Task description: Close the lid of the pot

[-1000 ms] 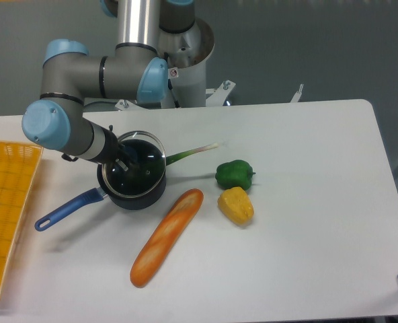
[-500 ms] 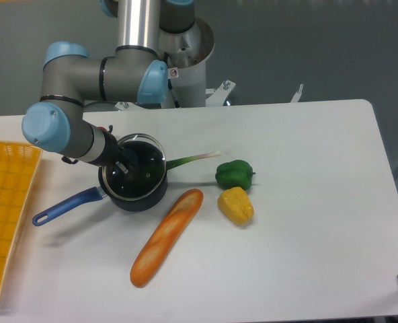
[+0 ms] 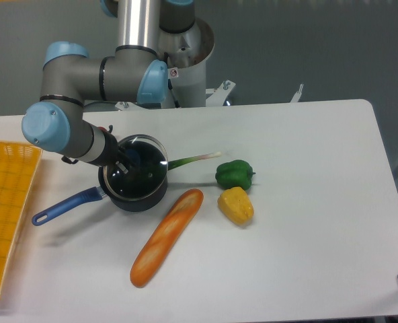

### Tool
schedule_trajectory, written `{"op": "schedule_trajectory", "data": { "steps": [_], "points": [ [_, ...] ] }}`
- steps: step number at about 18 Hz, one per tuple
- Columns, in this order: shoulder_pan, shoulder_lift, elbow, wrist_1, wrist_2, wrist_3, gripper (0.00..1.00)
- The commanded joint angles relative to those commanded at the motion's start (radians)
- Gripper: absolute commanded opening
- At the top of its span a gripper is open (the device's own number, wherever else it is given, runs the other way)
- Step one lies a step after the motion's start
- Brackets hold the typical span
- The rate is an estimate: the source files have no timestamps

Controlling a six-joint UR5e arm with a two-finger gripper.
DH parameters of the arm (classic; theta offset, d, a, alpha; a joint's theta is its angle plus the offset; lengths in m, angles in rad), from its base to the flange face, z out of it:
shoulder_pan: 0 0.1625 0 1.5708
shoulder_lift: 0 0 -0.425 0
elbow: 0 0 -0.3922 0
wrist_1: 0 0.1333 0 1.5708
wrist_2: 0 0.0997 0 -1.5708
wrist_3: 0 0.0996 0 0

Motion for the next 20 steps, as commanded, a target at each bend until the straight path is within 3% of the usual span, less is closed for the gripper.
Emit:
{"op": "schedule_trajectory", "data": {
  "steps": [6,8,9,13,17,20],
  "points": [
    [0.0,0.005,0.002,0.0,0.0,0.003,0.73],
    [0.005,0.006,0.012,0.0,0.0,0.008,0.86],
    [0.014,0.008,0.032,-0.006,0.0,0.009,1.0],
    [0.092,0.05,0.064,-0.003,-0.015,0.012,1.0],
    [0.162,0.061,0.09,0.04,-0.073,0.026,1.0],
    [0.231,0.094,0.097,0.041,-0.142,0.144,1.0]
  ]
}}
